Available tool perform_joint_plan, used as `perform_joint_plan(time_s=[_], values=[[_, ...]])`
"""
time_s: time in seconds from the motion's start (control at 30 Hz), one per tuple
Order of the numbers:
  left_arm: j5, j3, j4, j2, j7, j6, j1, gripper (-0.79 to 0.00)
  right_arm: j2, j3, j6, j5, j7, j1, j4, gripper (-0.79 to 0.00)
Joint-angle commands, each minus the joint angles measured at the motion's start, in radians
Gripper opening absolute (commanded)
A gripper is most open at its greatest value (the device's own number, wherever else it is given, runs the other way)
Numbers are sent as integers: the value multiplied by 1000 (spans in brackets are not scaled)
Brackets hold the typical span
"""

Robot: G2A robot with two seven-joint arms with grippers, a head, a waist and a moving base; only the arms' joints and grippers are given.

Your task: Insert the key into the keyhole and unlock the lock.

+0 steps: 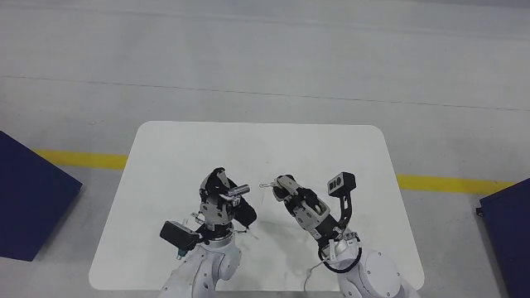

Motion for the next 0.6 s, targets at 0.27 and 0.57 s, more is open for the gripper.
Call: perform_joint_plan(time_s=[0.27,0.57], values=[[-134,-9,11,-24,94,-218,12,-785,-3,14,47,-30,-28,-18,-22,-785],[-164,14,21,-53,83,-280,9,-785,-9,-11,96,-79,-11,-8,-34,-785]])
